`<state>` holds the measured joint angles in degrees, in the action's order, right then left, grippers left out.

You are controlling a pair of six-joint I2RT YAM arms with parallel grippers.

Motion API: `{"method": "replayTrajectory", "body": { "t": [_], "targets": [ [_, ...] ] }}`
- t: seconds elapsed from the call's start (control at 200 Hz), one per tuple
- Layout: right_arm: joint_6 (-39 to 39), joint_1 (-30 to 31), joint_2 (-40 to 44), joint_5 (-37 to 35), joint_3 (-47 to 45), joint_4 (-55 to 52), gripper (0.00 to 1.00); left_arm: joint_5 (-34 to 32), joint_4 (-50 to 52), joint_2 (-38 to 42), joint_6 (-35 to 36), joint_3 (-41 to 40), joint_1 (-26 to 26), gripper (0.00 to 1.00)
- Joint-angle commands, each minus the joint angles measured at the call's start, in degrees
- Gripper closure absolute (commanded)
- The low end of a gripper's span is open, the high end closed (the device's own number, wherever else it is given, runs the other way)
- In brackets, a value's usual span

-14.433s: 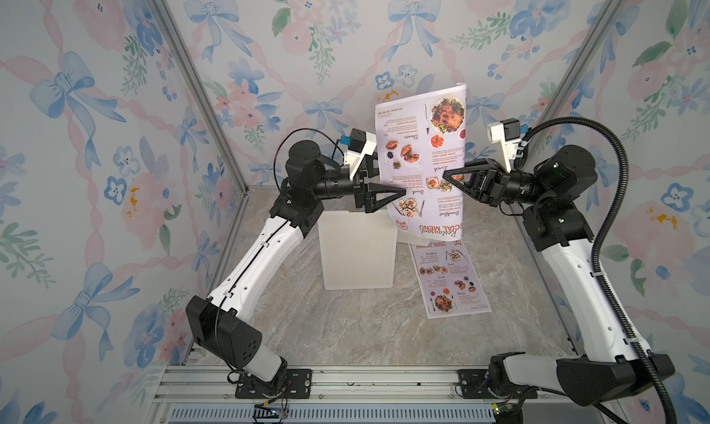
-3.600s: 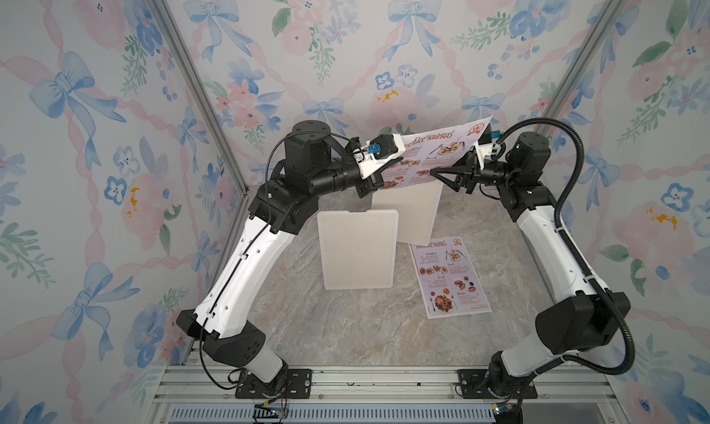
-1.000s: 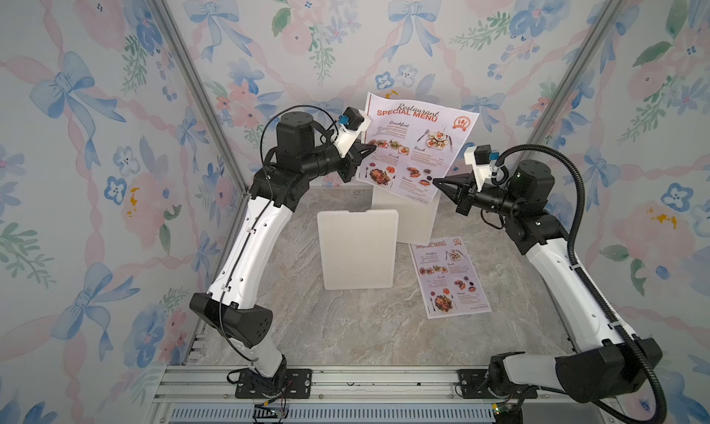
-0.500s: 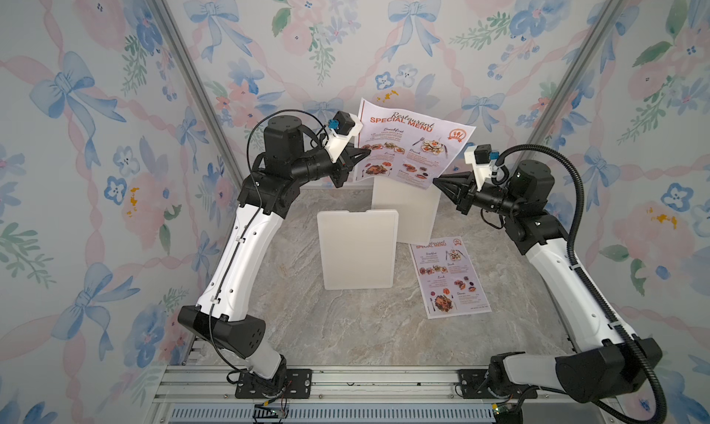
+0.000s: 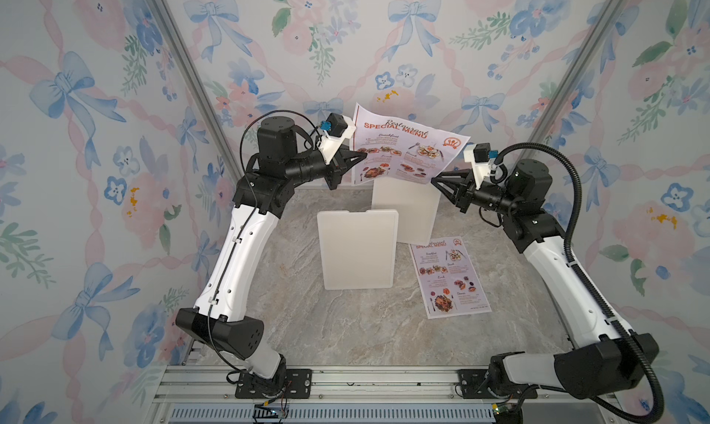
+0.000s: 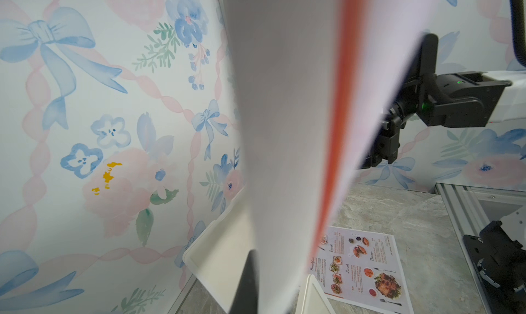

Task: Insert the menus into the narrow rack
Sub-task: Pick up the menu from the center of the board.

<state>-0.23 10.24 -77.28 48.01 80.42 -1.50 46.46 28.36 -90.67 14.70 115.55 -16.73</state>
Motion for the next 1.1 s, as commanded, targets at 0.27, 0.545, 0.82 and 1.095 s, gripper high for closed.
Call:
{"method": "replayTrajectory", "body": {
  "t": [0.27, 0.545, 0.82, 1.095],
  "targets": [
    [-0.3, -0.5, -3.5, 4.6, 4.3, 2.1, 0.66, 9.8, -1.0, 0.6, -4.7, 0.1, 2.8, 1.0],
    [4.1, -0.7, -3.2, 5.5, 1.7, 5.7, 0.91, 8.4, -1.0, 0.8, -5.6, -0.8, 2.8, 1.0],
    [4.0, -0.2, -1.5, 5.4, -2.6, 5.2, 0.95, 6.6, -0.9, 2.1, -5.0, -2.2, 3.1, 1.0],
    [3.5, 0.5, -0.6, 4.0, -6.4, 5.9, 0.94, 4.7, -0.9, 2.0, -5.1, -2.1, 3.4, 1.0]
  ]
}}
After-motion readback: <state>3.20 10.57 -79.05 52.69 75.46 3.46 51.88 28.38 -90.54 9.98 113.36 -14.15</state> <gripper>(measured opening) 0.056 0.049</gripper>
